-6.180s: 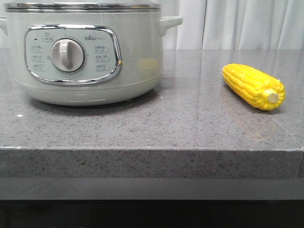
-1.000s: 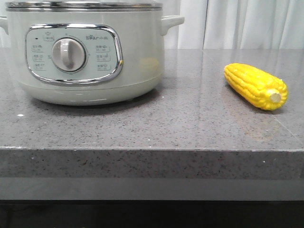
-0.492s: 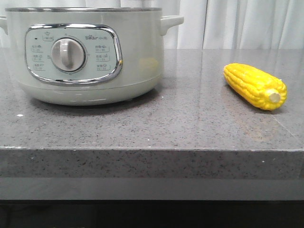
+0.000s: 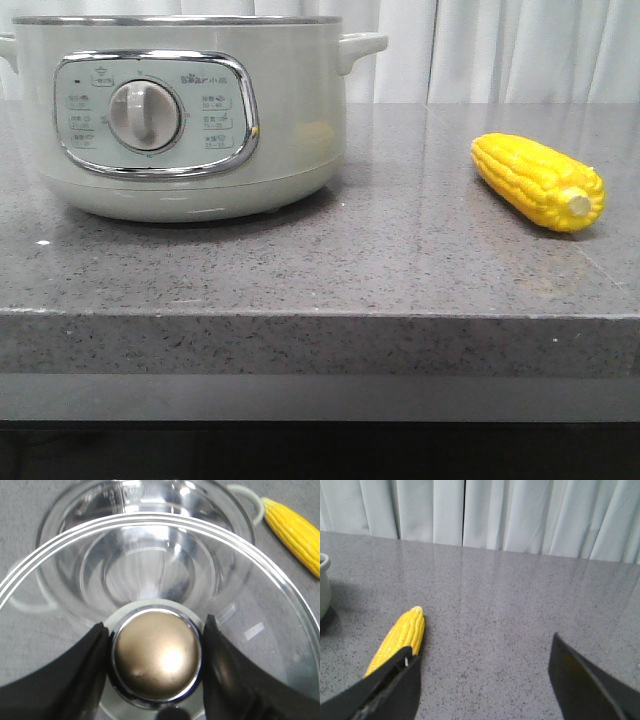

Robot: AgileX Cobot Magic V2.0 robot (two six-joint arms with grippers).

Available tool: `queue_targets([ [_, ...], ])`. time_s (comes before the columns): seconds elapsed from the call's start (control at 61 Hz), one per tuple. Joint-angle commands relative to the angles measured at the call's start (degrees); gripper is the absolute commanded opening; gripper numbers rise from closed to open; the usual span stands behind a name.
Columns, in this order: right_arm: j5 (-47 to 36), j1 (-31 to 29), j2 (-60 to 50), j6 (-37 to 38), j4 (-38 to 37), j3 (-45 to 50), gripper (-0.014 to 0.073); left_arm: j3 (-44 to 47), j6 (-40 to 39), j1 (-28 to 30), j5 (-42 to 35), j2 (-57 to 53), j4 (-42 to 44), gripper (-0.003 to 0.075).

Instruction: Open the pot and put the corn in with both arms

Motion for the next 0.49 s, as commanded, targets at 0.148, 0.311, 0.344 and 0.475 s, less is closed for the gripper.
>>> queue_targets([
  [0.148,-3.82,-0.04,5.6,-0.05,0.32,-1.89,0.0554,12.11,-0.76,-0.11,-6.8,-17.67,-3.18,0.0124],
  [0.311,-3.87,-0.04,11.77,-0.05,3.68,-2.08,0.0554,19.2,-0.76,-0.11,-6.66,-26.34,-3.41,0.0123],
  [0.344,-3.66,0.02,13.55,-0.05,4.99,-2.36,0.0554,20.16,-0.76,-0.11,-6.66,-27.65,-3.53,0.0124],
  [0.475,-0.79,1.33,21.4,-0.05,7.81,-6.17,0.0554,23.85,-0.76,-0.11,-6.76,-32.99,-4.37,0.0124],
])
